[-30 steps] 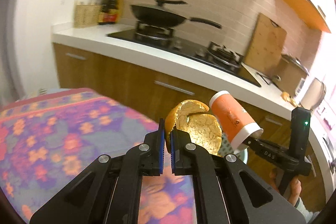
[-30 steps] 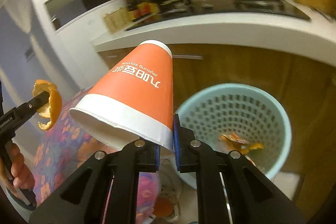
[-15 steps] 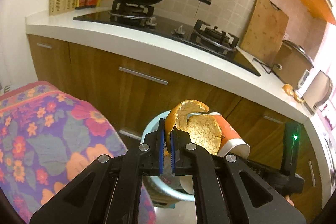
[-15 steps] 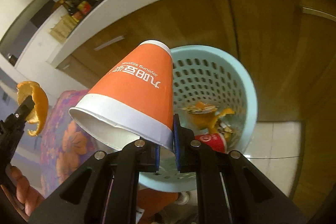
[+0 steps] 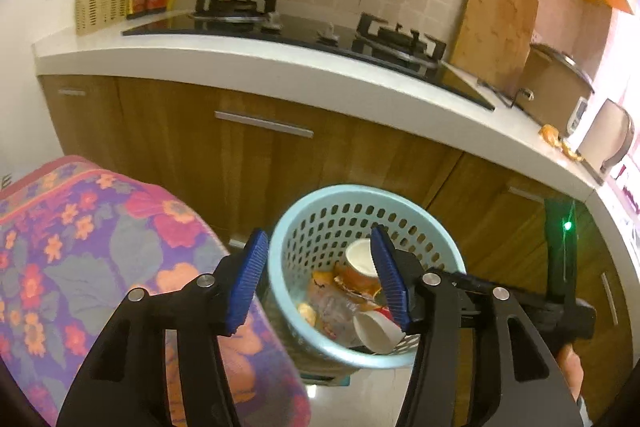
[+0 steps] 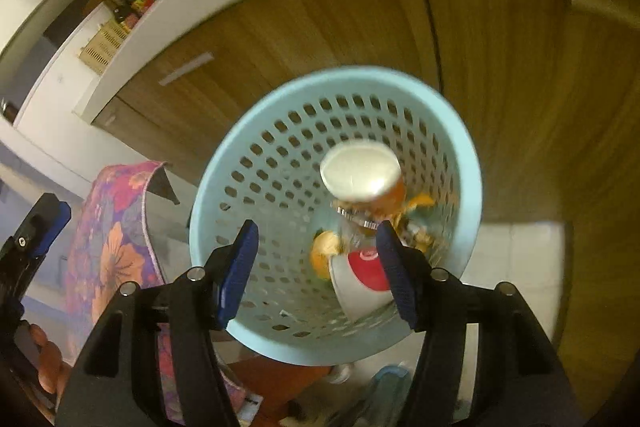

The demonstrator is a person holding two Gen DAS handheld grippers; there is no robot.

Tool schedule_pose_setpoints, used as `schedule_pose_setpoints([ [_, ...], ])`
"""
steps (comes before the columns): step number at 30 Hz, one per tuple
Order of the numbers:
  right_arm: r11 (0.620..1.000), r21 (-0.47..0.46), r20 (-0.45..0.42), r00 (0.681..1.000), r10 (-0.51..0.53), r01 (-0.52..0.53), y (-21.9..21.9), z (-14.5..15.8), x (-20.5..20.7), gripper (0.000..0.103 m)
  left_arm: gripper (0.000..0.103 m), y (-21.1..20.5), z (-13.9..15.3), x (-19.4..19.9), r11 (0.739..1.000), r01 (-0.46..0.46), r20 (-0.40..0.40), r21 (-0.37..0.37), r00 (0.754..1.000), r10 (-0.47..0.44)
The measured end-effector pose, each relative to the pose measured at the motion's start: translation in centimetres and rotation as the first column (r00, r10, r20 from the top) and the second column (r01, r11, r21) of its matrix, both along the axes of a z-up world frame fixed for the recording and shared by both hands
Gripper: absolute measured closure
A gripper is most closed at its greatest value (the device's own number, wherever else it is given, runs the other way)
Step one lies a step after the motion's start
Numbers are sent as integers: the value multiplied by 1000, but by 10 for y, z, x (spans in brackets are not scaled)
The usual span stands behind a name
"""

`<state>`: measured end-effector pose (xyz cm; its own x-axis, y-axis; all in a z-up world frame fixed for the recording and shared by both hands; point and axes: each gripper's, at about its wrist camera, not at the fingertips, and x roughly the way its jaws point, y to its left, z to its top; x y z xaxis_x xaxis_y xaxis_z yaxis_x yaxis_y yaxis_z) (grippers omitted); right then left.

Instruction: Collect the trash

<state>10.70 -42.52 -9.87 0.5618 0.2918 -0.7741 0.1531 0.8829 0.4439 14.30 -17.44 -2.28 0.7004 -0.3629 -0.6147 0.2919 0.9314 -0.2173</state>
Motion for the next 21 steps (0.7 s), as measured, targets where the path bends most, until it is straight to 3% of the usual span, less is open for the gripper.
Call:
schedule_pose_setpoints([
  [8,991,-134,168,985,40,-17,37,61,-23,44,28,43,21,-33,998,-37,98,-43,994,41],
  [12,979,-202,250,967,49,2,59,84,-36,40,20,61,21,-56,999,-46,143,-1,989,46],
  [14,967,-255,314,948,55,29,75,98,-48,40,19,69,15,-66,995,-88,176,54,981,77],
  [16,945,-321,371,926,70,58,91,112,-61,29,19,76,6,-69,988,-126,185,88,977,108],
  [17,936,-344,387,920,71,73,98,115,-66,16,19,80,3,-69,987,-136,185,88,976,118],
  [18,927,-362,406,912,66,95,104,119,-71,11,19,84,-1,-70,985,-148,191,86,973,129],
  [21,920,-377,434,898,75,105,119,126,-81,11,19,96,-11,-72,977,-203,208,70,960,185],
])
